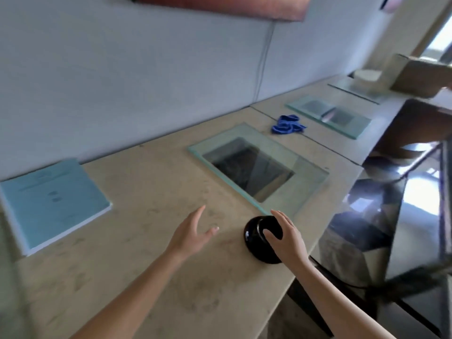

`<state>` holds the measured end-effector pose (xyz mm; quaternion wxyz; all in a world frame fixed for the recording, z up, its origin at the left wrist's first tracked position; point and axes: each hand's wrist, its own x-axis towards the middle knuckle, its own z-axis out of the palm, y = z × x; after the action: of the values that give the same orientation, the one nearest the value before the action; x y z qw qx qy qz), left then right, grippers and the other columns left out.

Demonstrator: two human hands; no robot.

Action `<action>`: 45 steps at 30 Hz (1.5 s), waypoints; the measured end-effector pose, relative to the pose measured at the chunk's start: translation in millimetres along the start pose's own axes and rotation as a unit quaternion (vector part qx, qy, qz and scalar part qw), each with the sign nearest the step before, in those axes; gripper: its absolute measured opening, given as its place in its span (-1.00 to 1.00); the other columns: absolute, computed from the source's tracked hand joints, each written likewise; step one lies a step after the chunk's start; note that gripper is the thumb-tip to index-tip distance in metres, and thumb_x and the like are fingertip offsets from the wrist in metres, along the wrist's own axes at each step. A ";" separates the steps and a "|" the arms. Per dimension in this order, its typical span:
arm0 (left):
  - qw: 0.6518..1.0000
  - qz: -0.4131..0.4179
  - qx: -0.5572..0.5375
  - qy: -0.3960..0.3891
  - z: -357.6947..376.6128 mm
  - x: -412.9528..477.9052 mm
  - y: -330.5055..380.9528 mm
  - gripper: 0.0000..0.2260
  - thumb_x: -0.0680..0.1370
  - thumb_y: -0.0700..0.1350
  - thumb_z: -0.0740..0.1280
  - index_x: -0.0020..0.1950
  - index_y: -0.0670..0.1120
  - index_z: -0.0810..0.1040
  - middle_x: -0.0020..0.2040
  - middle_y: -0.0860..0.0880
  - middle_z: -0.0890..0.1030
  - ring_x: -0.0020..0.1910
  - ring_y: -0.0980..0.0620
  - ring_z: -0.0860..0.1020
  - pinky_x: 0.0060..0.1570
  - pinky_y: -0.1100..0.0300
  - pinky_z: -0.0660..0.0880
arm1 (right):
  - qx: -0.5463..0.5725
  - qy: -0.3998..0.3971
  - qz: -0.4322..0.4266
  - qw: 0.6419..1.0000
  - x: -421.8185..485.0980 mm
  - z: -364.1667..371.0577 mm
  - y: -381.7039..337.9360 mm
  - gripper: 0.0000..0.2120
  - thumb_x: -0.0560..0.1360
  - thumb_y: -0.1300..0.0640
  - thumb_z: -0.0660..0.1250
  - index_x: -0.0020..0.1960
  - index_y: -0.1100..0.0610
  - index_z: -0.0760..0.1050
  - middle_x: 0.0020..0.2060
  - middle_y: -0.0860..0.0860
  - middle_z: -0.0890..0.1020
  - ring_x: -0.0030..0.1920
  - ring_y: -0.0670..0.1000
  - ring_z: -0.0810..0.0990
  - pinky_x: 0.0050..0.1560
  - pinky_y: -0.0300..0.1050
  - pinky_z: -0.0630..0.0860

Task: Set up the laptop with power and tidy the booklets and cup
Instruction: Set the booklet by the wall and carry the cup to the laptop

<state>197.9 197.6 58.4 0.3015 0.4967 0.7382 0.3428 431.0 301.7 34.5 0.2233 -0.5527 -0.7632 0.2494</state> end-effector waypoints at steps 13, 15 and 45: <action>0.989 -0.106 -0.044 -0.088 141.1 84.9 42.8 -0.37 0.50 0.06 0.35 0.50 -0.05 0.20 0.51 -0.10 0.26 0.49 -0.05 0.22 0.40 0.06 0.21 | 0.055 -0.057 0.103 0.991 48.7 -42.0 116.9 -0.34 0.47 -0.12 0.35 0.48 0.01 0.21 0.44 0.00 0.35 0.42 0.01 0.31 0.34 -0.06 0.31; 0.986 -0.135 -0.051 -0.083 151.1 90.6 38.7 -0.37 0.49 0.08 0.36 0.49 -0.02 0.21 0.51 -0.08 0.26 0.48 -0.06 0.23 0.39 0.04 0.22 | 0.059 -0.098 0.114 0.987 55.2 -36.9 125.9 -0.33 0.47 -0.14 0.33 0.49 0.02 0.18 0.45 0.02 0.34 0.42 0.04 0.32 0.36 0.01 0.34; 0.923 -0.256 -0.234 0.169 100.4 -35.2 -9.8 -0.78 0.44 -0.18 0.44 0.05 0.01 0.60 -0.02 -0.01 0.70 0.04 -0.01 0.63 0.14 0.00 0.53 | 0.231 -0.412 0.114 0.874 55.5 31.6 27.9 -0.69 0.31 0.06 0.37 0.05 0.02 0.57 -0.02 0.03 0.65 -0.08 0.00 0.67 -0.20 0.06 0.67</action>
<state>283.0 182.6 -4.3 0.3577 0.1408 0.7790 0.4954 415.9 357.8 -4.0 -0.0204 -0.4157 -0.6382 0.6476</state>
